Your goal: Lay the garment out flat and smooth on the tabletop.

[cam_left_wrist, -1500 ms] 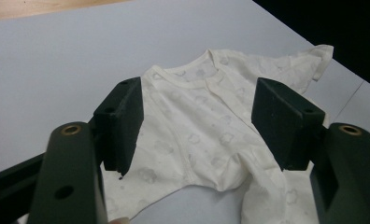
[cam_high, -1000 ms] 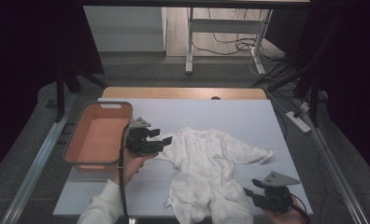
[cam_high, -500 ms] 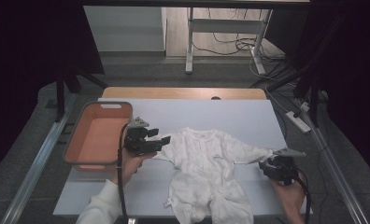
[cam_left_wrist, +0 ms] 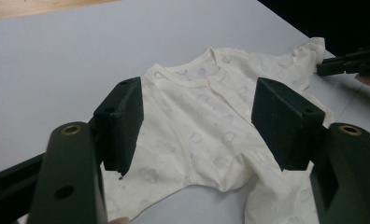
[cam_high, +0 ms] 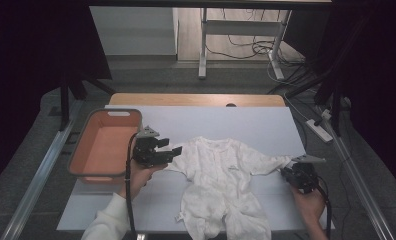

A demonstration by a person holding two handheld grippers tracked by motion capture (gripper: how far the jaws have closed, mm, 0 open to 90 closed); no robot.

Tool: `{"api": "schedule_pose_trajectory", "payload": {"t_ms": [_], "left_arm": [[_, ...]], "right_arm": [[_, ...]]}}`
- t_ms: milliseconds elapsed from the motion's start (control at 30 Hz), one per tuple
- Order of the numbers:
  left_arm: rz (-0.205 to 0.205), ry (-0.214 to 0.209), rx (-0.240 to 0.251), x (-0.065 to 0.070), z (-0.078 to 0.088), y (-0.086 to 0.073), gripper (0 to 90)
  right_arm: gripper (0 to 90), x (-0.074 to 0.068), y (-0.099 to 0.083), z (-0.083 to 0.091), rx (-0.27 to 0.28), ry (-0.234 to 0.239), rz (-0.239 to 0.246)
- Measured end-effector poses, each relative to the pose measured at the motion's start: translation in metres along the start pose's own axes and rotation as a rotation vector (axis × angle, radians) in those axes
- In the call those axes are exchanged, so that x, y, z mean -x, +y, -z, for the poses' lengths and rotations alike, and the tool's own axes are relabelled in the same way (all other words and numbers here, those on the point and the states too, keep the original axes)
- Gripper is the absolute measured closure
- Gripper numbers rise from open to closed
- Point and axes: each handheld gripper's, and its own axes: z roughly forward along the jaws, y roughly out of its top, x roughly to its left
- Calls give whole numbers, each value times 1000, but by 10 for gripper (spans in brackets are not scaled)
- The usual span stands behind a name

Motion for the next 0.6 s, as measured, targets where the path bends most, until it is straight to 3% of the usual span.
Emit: {"api": "schedule_pose_trajectory", "payload": {"t_ms": [200, 433, 600], "left_arm": [[1, 1, 4, -1, 1, 0, 344], [0, -1, 9, -1, 3, 1, 344], [-2, -4, 9, 0, 2, 2, 344]], "right_arm": [[887, 3, 0, 5, 0, 0, 1], [888, 12, -1, 30, 47, -16, -10], [887, 19, -6, 42, 41, -29, -28]]}}
